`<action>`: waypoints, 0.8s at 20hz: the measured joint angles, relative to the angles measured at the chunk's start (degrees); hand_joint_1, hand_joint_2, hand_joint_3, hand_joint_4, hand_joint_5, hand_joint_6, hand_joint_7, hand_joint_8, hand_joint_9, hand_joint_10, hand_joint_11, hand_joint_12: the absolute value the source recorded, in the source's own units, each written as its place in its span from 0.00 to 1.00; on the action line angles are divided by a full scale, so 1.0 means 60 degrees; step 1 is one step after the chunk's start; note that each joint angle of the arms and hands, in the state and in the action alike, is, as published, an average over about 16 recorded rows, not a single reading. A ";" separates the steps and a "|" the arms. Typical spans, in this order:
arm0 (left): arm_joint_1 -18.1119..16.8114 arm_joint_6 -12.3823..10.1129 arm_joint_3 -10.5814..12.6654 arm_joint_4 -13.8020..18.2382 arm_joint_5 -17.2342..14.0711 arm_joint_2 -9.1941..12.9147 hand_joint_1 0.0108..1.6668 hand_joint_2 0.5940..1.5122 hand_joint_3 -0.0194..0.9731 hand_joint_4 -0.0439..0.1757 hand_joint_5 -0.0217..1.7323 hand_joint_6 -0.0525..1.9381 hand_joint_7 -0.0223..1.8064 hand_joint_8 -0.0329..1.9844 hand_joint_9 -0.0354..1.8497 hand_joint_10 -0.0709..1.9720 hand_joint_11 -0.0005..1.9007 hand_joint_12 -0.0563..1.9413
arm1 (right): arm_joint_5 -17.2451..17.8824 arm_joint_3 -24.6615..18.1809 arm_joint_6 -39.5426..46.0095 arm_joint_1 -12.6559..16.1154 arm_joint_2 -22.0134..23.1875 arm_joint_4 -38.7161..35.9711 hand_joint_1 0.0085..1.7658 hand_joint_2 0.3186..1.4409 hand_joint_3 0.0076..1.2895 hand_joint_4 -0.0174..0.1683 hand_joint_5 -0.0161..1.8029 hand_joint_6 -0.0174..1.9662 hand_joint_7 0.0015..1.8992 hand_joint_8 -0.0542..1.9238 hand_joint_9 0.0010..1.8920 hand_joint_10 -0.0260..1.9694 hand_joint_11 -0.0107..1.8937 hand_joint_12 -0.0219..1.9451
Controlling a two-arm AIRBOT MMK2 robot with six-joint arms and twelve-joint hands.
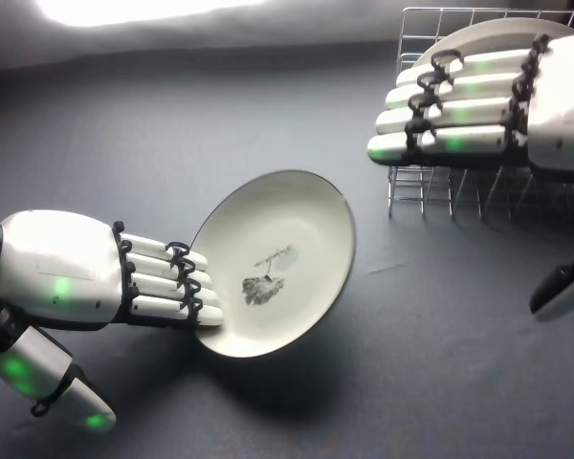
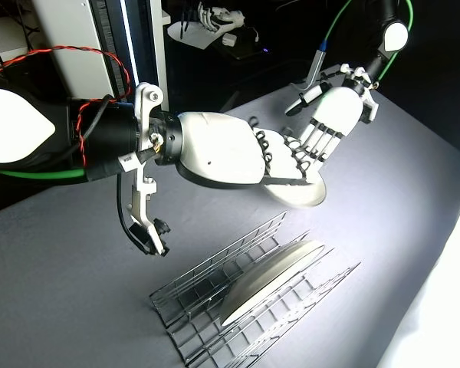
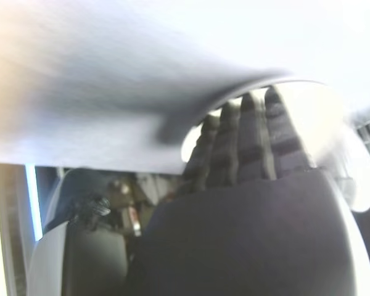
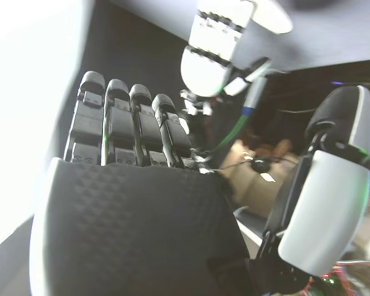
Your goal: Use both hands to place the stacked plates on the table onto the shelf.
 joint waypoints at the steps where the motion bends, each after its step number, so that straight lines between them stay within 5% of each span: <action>1: 0.0065 -0.0017 -0.0004 -0.0019 -0.0003 -0.0007 0.00 0.60 0.02 0.16 0.01 0.02 0.02 0.01 0.03 0.03 0.01 0.01 | 0.0091 0.0006 0.0000 -0.0041 -0.0041 -0.0196 0.37 0.35 0.01 0.11 0.02 0.02 0.01 0.03 0.01 0.02 0.02 0.02; 16: 0.0376 -0.0133 -0.0019 -0.0123 -0.0061 -0.0080 0.00 0.59 0.02 0.14 0.02 0.01 0.02 0.01 0.03 0.03 0.01 0.02 | -0.0078 0.0720 -0.0060 -0.0413 -0.1667 -0.1388 0.37 0.38 0.01 0.11 0.02 0.02 0.01 0.03 0.01 0.02 0.02 0.02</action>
